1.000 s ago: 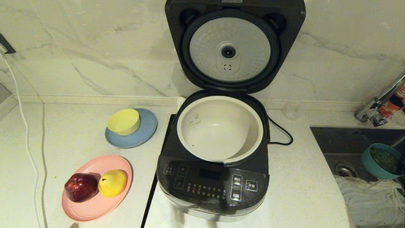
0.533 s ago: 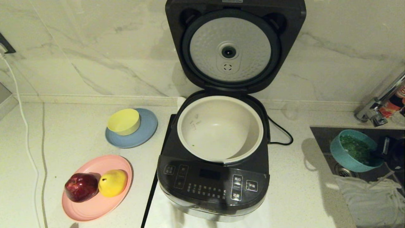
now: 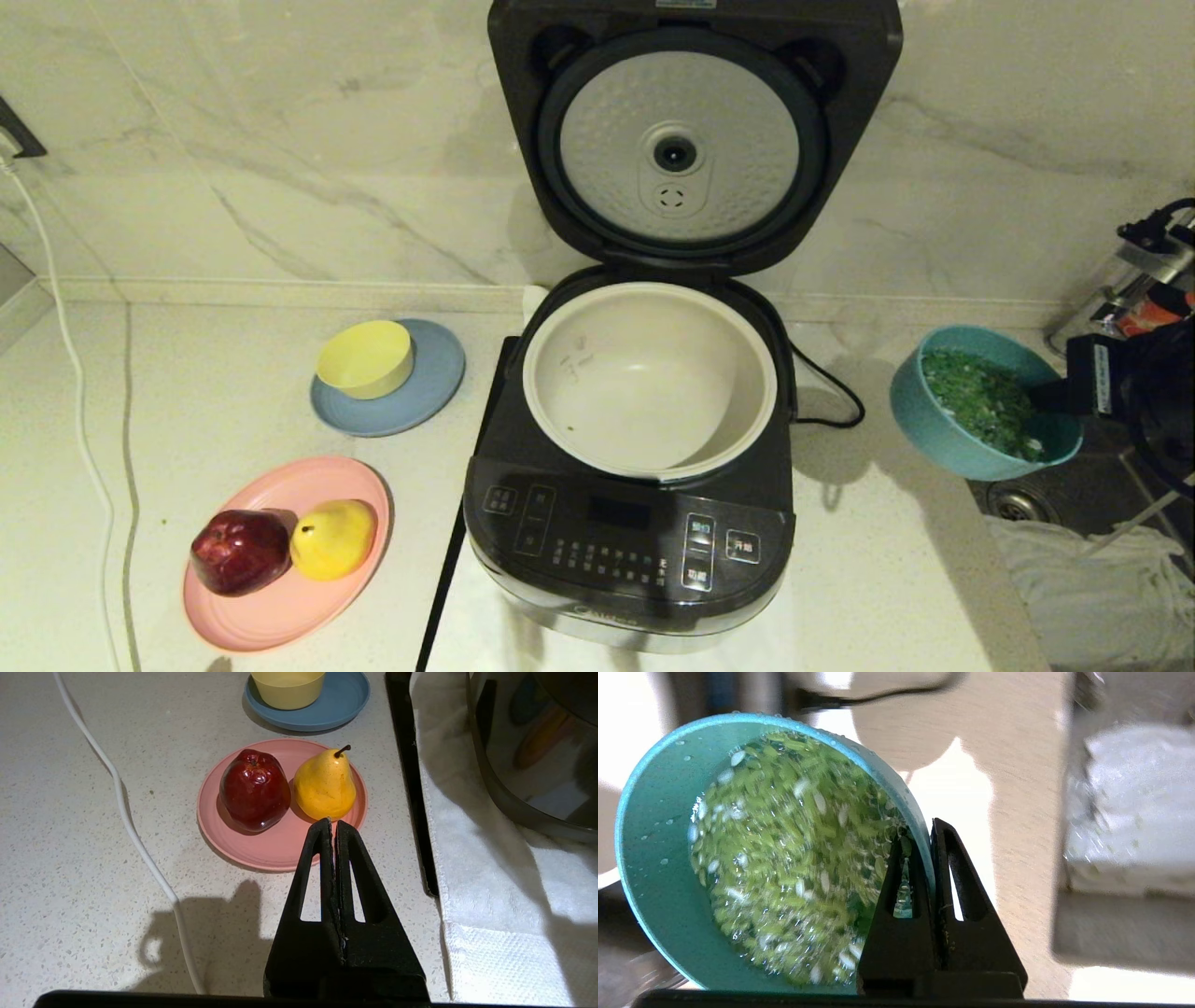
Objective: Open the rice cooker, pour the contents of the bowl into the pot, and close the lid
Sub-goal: Pour the water from the bowl into the rice cooker
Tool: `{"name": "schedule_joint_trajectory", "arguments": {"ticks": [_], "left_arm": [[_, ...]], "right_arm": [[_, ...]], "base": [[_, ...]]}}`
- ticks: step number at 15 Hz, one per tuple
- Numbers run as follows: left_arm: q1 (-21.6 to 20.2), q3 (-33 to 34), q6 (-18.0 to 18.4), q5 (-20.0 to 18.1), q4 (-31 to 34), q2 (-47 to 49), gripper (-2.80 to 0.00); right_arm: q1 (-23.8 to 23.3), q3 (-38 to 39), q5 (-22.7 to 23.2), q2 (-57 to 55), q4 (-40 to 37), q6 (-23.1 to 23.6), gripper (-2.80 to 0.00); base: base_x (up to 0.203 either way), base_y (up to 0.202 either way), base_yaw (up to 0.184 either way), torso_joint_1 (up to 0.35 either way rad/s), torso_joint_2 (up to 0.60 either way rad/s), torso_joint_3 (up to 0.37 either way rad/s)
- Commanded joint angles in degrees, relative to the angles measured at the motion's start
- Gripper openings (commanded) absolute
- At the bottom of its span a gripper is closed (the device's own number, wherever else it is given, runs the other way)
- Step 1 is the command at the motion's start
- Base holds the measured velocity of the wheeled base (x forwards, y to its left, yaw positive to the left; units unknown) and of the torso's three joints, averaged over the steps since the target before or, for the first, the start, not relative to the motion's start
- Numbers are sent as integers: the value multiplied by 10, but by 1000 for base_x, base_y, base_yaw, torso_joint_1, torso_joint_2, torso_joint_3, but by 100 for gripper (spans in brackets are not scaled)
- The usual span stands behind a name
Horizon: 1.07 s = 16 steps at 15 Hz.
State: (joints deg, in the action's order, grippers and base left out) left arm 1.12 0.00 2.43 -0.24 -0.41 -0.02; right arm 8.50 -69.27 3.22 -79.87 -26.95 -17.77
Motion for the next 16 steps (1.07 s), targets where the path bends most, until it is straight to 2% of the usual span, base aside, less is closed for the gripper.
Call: {"name": "schedule_joint_trajectory", "arguments": {"ticks": [1, 2, 5, 12, 16], "left_arm": [[0, 5, 0, 0, 0, -1, -280], [0, 5, 0, 0, 0, -1, -280], [0, 5, 0, 0, 0, -1, -280], [0, 5, 0, 0, 0, -1, -280], [0, 5, 0, 0, 0, -1, -280]], "right_arm": [[65, -31, -12, -5, -4, -5, -280], [85, -44, -17, -14, -5, -6, -280], [142, -90, -72, -55, -5, -8, -280], [242, -225, -122, -157, -5, -31, -280], [288, -270, -157, -204, -1, -32, -280]], "base": [[0, 0, 0, 0, 0, 0], [0, 0, 0, 0, 0, 0], [0, 0, 0, 0, 0, 0], [0, 0, 0, 0, 0, 0], [0, 0, 0, 0, 0, 0]]}}
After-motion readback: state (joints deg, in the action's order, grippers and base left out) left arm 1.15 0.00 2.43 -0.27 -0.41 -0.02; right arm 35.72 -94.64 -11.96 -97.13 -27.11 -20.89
